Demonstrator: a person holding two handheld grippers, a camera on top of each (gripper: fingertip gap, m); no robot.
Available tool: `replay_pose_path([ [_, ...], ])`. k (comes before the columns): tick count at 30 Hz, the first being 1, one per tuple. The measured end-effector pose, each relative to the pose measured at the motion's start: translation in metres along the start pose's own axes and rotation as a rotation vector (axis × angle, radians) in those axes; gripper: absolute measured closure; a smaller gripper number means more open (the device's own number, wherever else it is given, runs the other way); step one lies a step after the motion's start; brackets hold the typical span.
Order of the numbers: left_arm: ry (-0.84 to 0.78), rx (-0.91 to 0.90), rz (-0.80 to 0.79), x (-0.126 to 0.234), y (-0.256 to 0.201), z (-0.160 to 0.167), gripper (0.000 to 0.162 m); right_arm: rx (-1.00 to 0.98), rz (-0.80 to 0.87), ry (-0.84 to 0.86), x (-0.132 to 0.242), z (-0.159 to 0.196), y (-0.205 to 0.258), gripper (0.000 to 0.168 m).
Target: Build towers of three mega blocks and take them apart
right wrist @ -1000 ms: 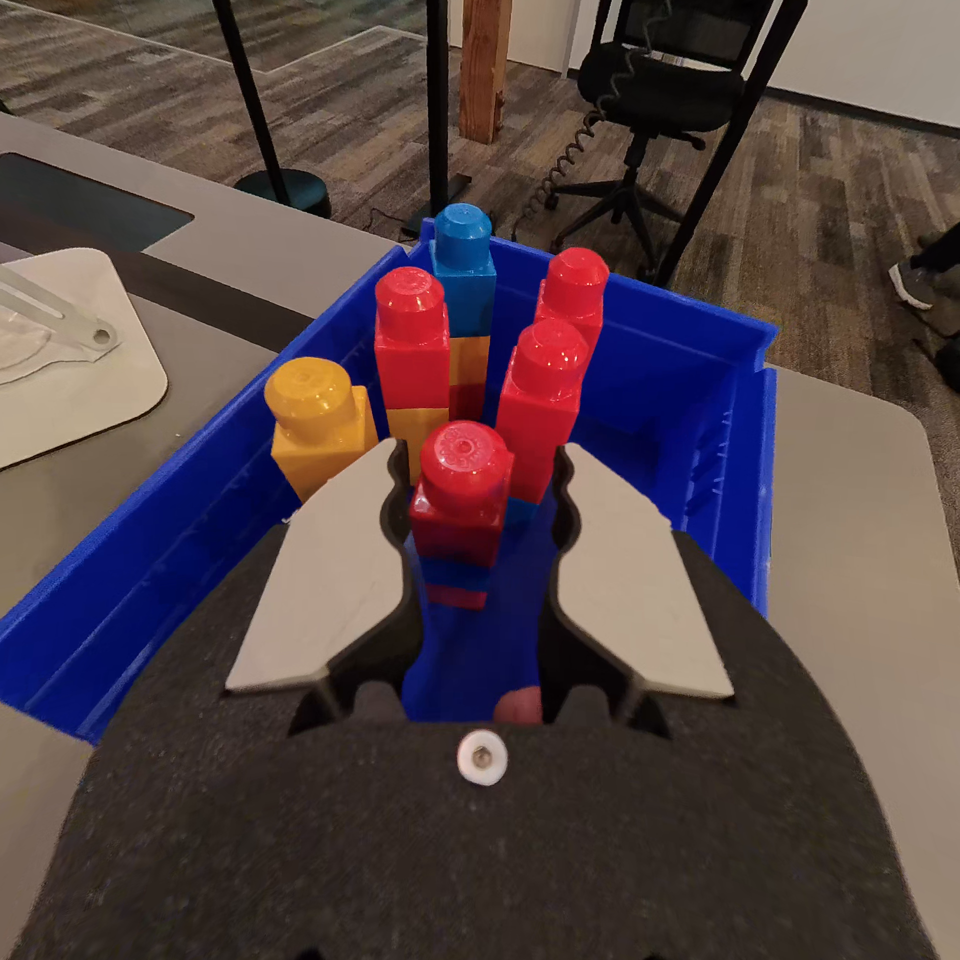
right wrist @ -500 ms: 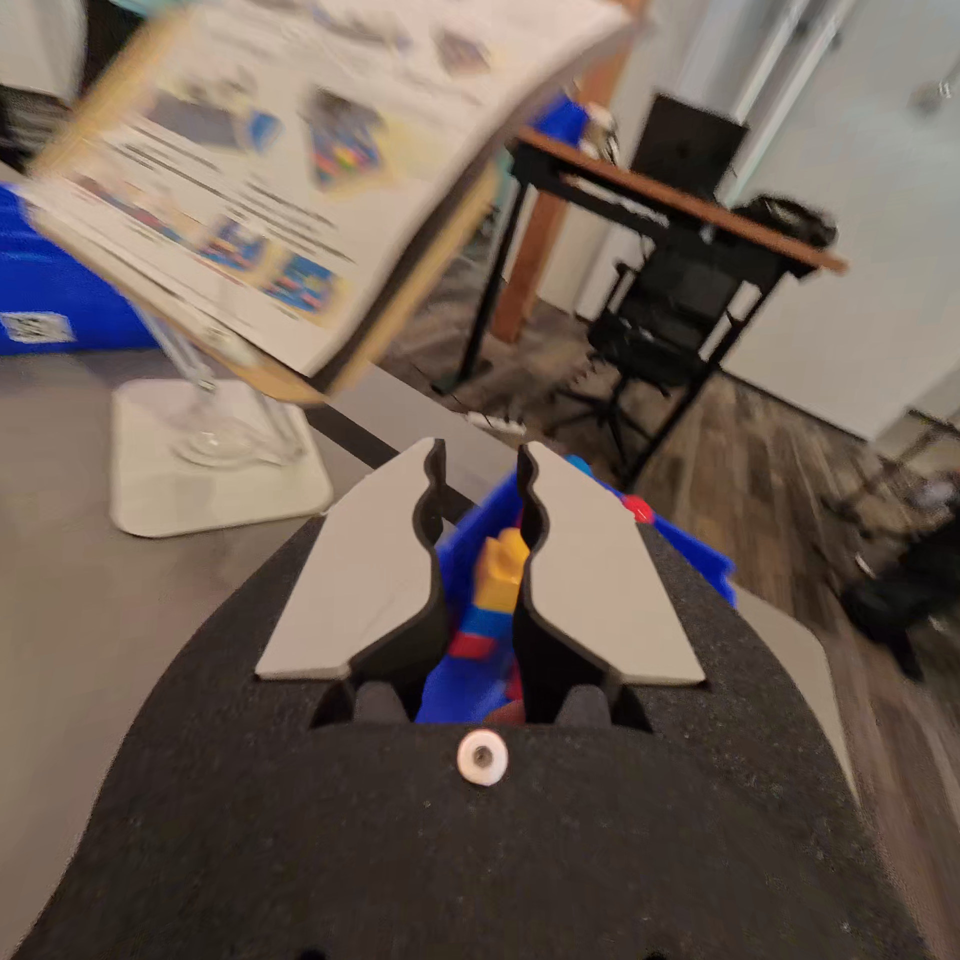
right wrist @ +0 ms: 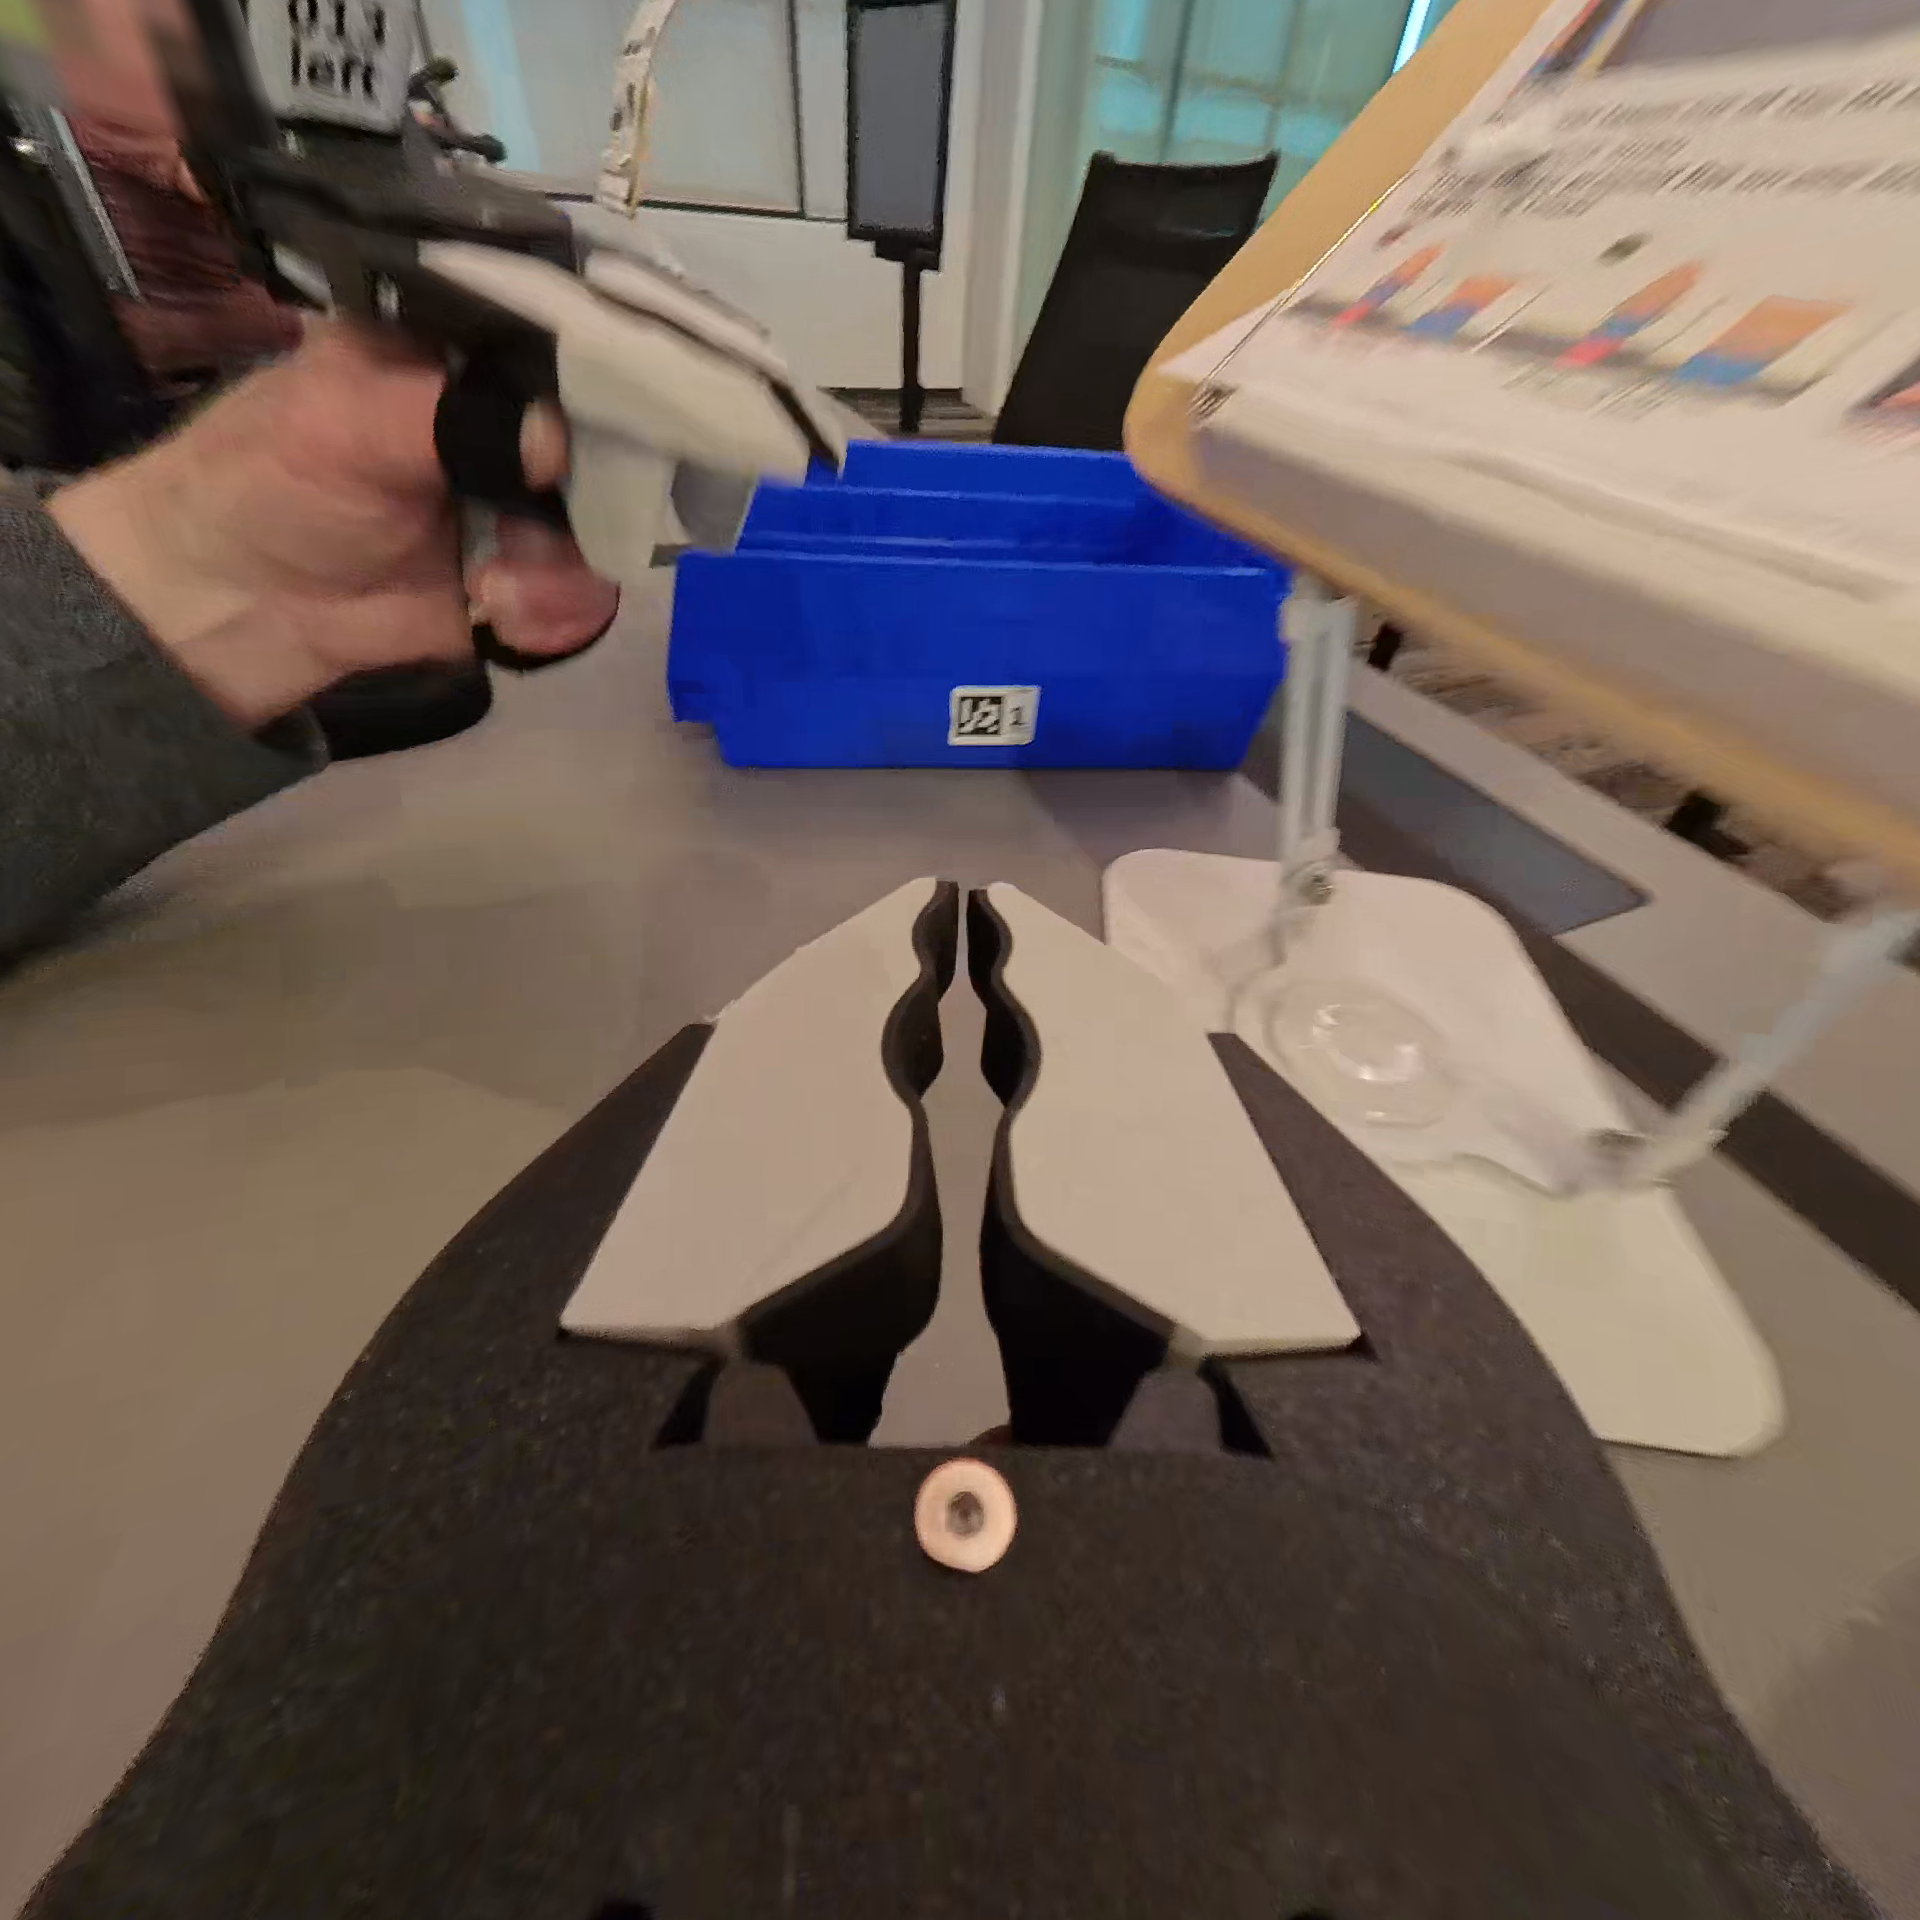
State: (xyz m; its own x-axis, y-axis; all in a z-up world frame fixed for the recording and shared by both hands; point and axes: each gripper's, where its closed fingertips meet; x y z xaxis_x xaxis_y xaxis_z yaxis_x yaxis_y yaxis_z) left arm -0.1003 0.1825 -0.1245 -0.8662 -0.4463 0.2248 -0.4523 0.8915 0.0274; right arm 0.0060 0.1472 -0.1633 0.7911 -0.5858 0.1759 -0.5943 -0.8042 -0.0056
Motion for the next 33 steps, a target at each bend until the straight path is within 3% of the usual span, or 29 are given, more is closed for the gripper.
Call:
replay_pose_path([
  [6,-0.018,0.06,-0.3,0.079,0.084,0.002,0.15,0.046,-0.043,0.083,-0.019,0.037,0.017,0.166],
  [10,0.152,0.051,-0.447,0.107,0.129,0.031,0.144,0.044,-0.047,0.09,-0.02,0.039,0.016,0.165],
  [17,0.313,0.124,-0.528,0.077,0.142,0.088,0.138,0.062,-0.041,0.109,-0.022,0.043,0.017,0.164],
  [27,0.343,0.153,-0.629,0.064,0.148,0.098,0.127,0.092,-0.011,0.129,-0.024,0.046,0.016,0.163],
  [33,0.348,0.169,-0.617,0.031,0.142,0.098,0.114,0.126,0.008,0.16,-0.027,0.051,0.017,0.163],
])
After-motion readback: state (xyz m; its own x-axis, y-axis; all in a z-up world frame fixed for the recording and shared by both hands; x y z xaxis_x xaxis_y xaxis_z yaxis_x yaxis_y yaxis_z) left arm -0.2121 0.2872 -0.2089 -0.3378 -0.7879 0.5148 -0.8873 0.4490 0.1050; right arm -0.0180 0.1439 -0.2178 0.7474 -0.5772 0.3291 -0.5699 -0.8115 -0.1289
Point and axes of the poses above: each gripper's, where its closed fingertips meet, x back along the fingers, z out of its underside, y = z × x across the jaws, and after that the axes turned 4 degrees about -x, right-handed
